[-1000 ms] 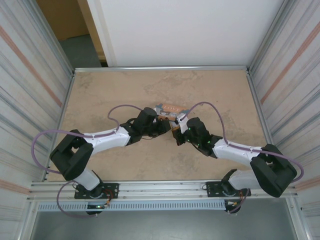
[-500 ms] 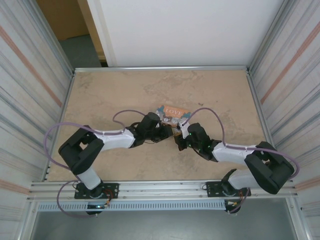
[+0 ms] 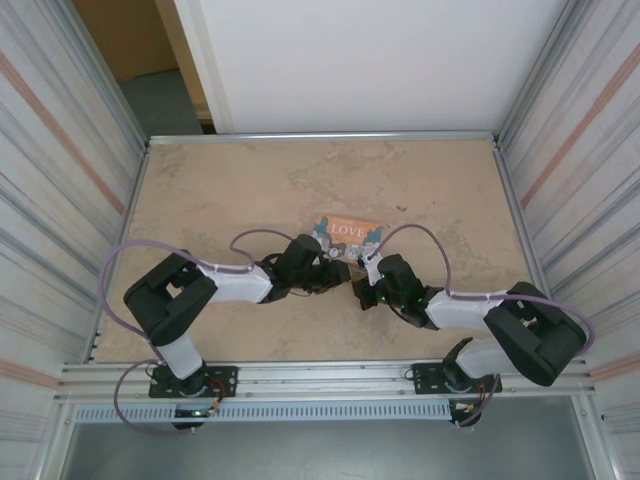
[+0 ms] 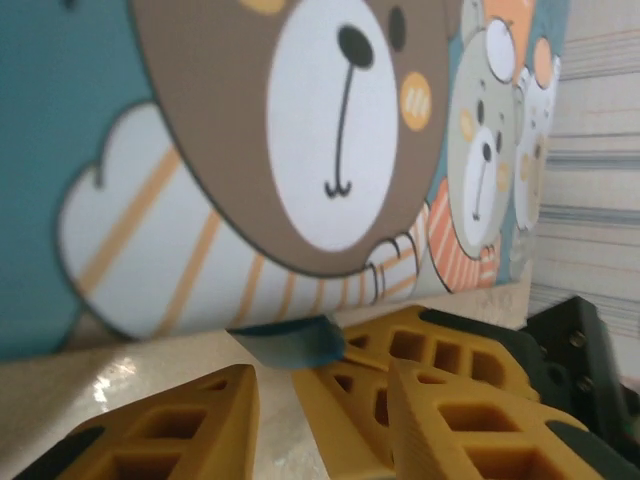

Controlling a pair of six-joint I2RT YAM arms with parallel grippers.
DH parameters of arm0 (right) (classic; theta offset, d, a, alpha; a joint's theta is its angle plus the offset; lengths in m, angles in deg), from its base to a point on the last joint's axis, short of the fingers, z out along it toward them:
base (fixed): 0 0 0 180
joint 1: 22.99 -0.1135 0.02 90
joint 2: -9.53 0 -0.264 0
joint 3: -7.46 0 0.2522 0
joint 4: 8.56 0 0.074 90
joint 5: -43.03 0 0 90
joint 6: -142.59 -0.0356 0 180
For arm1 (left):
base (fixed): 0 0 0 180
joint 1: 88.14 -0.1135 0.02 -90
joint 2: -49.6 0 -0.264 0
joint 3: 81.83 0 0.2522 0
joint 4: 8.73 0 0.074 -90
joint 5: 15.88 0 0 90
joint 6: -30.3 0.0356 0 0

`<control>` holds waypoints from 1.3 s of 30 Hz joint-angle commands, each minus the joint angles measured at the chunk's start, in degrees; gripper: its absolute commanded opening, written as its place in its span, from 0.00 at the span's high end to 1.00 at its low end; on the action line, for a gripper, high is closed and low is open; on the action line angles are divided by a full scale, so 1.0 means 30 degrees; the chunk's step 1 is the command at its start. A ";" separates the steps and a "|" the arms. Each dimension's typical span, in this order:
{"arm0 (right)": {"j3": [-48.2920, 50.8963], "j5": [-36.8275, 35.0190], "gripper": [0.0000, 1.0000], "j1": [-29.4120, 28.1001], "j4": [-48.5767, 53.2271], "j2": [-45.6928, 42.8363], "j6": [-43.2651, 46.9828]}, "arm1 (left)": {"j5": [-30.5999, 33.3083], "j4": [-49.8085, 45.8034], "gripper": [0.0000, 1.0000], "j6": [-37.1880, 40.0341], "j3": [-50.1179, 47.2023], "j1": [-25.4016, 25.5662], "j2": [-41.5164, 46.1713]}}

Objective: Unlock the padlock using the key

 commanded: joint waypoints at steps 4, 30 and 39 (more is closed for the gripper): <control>-0.0039 0.0275 1.00 0.0143 0.0514 0.0143 -0.0624 | -0.0085 -0.0099 0.55 0.0571 -0.1104 -0.0215 0.2951; -0.3133 0.6757 1.00 0.2409 0.3966 0.0960 -0.4926 | 0.3985 -0.3994 0.41 -0.1032 -0.9300 -0.2901 1.5863; -0.3185 0.6353 1.00 0.1979 0.4296 0.0041 -0.7765 | 0.4148 -0.2240 0.41 -0.2386 -1.0316 -0.2849 1.6167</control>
